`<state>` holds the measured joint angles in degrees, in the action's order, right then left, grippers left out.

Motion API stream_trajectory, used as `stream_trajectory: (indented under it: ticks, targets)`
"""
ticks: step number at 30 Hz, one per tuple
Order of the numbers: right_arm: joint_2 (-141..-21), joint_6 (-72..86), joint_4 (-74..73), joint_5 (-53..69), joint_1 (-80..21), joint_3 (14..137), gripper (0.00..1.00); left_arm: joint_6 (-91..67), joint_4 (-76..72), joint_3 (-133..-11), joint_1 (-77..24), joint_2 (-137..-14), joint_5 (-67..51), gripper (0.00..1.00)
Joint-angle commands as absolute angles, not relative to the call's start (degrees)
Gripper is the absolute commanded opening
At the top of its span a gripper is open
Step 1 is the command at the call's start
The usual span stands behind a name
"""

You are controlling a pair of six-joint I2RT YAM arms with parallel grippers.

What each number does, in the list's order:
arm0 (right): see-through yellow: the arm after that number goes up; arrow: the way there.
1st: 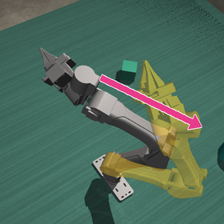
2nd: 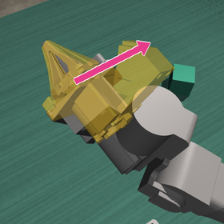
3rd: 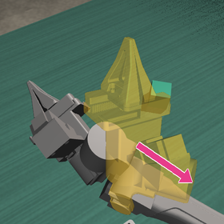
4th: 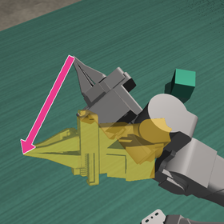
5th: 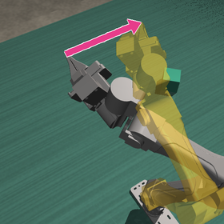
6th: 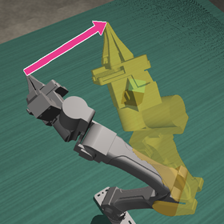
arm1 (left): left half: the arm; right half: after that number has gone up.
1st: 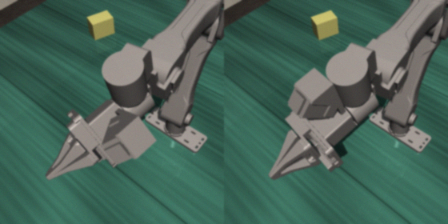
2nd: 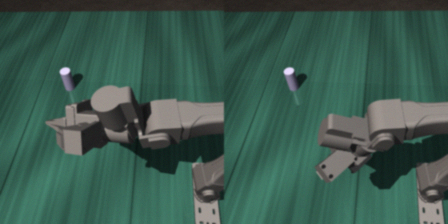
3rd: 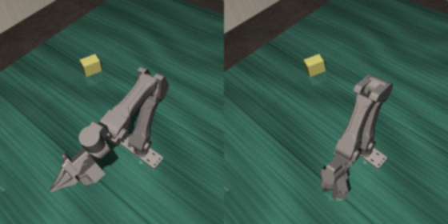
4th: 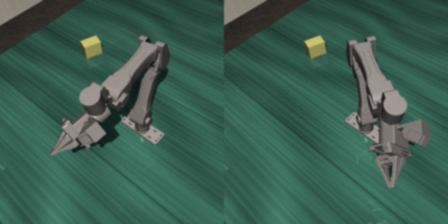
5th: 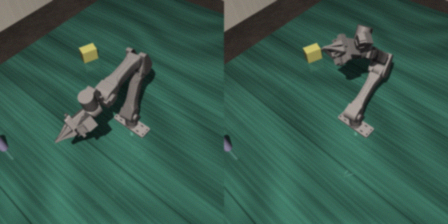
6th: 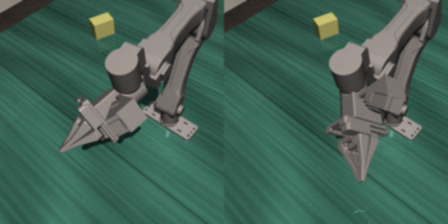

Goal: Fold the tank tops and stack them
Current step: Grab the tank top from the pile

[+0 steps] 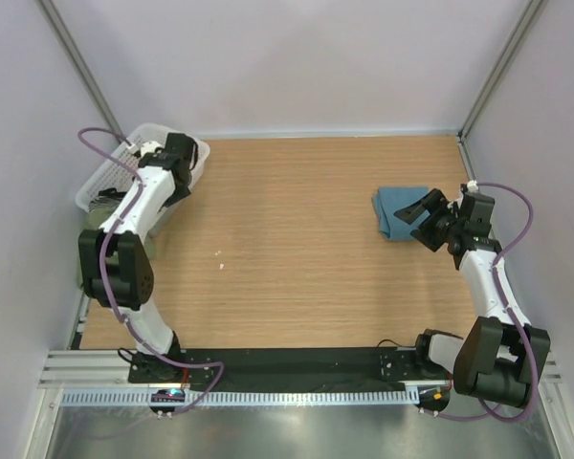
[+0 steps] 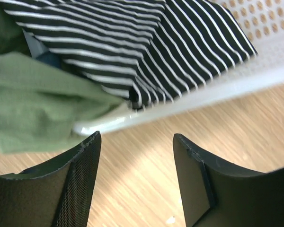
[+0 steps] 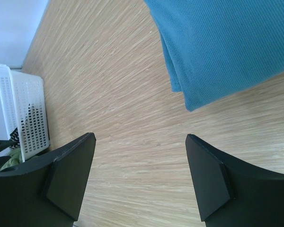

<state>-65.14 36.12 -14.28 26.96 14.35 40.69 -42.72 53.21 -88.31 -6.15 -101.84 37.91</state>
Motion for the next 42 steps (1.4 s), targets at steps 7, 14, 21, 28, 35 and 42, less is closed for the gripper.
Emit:
stream_trajectory:
  ticks: [7, 14, 21, 28, 35, 42]
  targets:
    - [-64.8, 35.1, -13.3, 28.6, 14.2, 42.8, 0.83, -52.3, 53.0, -80.0, -6.9, -84.2, 48.4, 0.8]
    - [-64.6, 35.2, -13.3, 29.2, 14.1, 43.0, 0.83, -56.7, 44.7, -66.4, 6.4, -75.4, 35.3, 0.84]
    - [-64.0, 35.0, -14.1, 29.4, 13.7, 43.4, 0.83, -62.6, 43.2, -64.1, 12.1, -79.9, 30.1, 0.56]
    - [-63.5, 34.6, -14.7, 28.9, 13.7, 43.3, 0.83, -64.7, 42.8, -62.2, 12.0, -70.0, 33.7, 0.05]
    - [-64.2, 35.1, -14.0, 29.3, 13.4, 43.5, 0.83, -65.7, 41.6, -60.8, 8.7, -50.6, 36.1, 0.0]
    - [-64.2, 35.3, -14.0, 28.9, 13.1, 43.2, 0.83, -59.4, 37.5, -69.8, 8.1, -41.3, 37.3, 0.0]
